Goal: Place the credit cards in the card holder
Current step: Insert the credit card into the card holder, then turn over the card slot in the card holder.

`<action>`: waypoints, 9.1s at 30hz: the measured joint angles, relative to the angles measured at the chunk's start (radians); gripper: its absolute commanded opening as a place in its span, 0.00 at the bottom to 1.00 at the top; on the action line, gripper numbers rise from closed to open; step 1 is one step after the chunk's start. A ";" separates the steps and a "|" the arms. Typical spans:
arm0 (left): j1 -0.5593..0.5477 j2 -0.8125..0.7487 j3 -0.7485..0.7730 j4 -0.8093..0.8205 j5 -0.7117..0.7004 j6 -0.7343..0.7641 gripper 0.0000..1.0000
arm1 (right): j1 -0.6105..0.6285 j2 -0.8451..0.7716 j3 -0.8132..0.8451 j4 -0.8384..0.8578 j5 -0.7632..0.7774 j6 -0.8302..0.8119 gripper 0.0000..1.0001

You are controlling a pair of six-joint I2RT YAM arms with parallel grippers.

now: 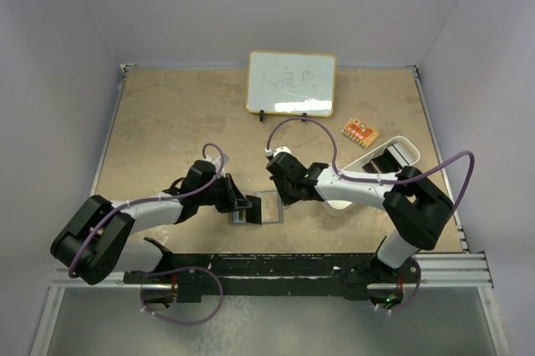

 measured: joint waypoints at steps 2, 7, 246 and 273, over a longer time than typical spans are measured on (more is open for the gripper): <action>0.000 0.000 0.011 -0.022 -0.001 0.010 0.00 | -0.007 0.000 -0.003 0.003 -0.008 -0.012 0.00; 0.006 0.000 0.027 -0.063 -0.008 0.035 0.00 | -0.017 0.000 -0.005 0.015 -0.016 -0.024 0.00; -0.061 -0.154 -0.094 0.242 -0.144 -0.397 0.55 | -0.008 0.029 -0.069 0.278 -0.220 0.143 0.23; -0.127 -0.025 -0.044 0.282 -0.148 -0.381 0.54 | -0.058 -0.276 -0.131 0.140 0.001 0.072 0.37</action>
